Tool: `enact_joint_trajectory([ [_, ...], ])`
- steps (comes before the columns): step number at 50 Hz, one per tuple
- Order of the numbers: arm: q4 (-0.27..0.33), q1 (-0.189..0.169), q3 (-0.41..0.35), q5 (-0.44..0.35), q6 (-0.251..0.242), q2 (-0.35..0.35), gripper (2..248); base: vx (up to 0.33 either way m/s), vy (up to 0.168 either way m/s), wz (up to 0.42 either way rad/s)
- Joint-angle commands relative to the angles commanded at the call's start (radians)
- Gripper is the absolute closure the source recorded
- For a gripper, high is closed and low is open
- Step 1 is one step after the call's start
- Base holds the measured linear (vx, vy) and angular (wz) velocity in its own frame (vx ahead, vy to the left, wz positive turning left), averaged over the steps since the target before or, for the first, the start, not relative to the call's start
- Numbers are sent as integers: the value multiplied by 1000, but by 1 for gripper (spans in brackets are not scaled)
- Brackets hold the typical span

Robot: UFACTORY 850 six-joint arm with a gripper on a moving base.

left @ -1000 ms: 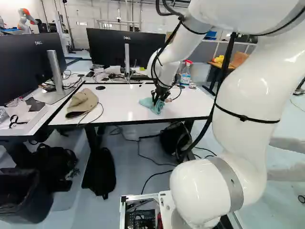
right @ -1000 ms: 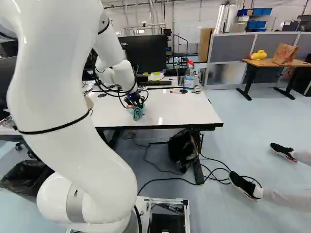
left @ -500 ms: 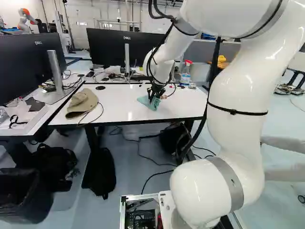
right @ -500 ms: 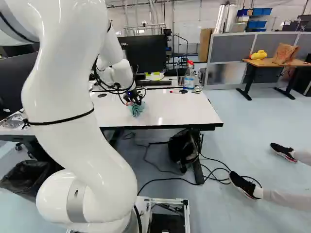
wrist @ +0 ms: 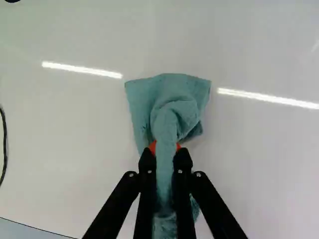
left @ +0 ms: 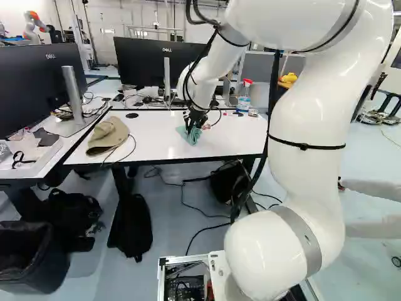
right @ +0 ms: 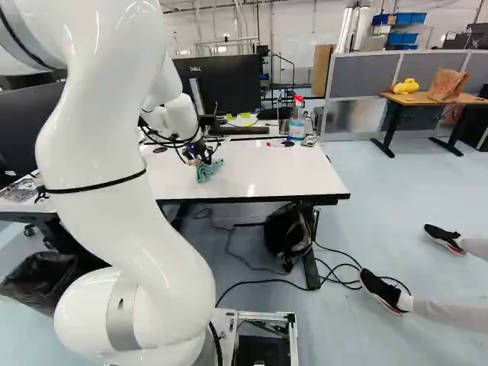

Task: Clean the table with the green towel

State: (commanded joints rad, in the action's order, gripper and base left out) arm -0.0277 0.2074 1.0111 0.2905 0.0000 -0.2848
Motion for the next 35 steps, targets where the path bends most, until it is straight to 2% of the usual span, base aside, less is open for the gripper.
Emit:
enact_joint_trajectory([
  [20, 0, 69, 6, 0, 0, -5, 208, 0, 0, 0],
  [35, 0, 115, -26, 0, 0, 22, 208, 0, 0, 0],
])
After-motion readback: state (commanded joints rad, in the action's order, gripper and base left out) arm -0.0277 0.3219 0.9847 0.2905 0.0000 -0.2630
